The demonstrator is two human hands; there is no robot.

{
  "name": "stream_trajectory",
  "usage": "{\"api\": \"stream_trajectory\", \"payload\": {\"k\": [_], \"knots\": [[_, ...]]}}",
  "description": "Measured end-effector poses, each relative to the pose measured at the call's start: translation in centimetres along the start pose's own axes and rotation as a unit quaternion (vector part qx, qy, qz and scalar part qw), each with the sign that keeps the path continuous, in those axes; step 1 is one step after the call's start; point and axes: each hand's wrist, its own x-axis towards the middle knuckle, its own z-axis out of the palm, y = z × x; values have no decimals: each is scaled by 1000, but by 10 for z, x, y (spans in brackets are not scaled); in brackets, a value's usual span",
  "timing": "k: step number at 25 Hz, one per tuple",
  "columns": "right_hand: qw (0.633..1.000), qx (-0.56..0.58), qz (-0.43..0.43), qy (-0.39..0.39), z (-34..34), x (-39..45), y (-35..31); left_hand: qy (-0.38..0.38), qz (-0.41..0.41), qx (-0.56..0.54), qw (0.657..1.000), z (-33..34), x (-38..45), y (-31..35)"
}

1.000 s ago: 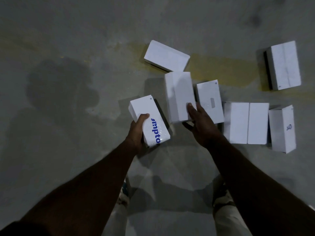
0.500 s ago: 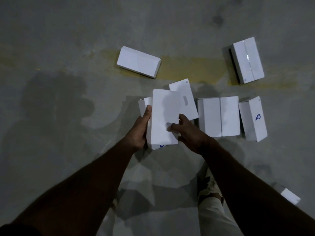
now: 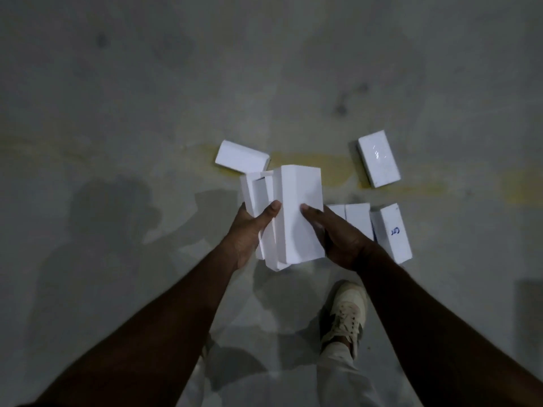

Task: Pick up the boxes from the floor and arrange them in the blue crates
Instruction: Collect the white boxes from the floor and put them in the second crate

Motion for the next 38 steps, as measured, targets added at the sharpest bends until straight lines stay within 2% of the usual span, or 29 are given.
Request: {"api": "stream_trajectory", "payload": {"k": [2,5,11,18,25,31,35,38], "knots": [[1000,-9,-6,-7,16,-32,-32,-31,10,-20,999,7,-36,33],[999,-32,2,-37,55,-98,-90,-37,24,-17,999,23,-114,99],[993,-65,8,-99,161,-231,-179,59,98,-93,989,42,-288,202],[980,-100,5,-172,290,-351,-201,94,173,-160,967,6,-464,237],[957,-188,16,-221,402,-437,-134,199,265,-235,914,-39,-618,181],[930,-203,55,-300,512,-520,-13,310,298,-291,855,-100,-772,76],[892,-261,104,-354,575,-558,78,380,302,-328,810,-132,-864,-1],[841,-301,160,-420,616,-581,139,428,305,-389,756,-148,-919,-54]]}}
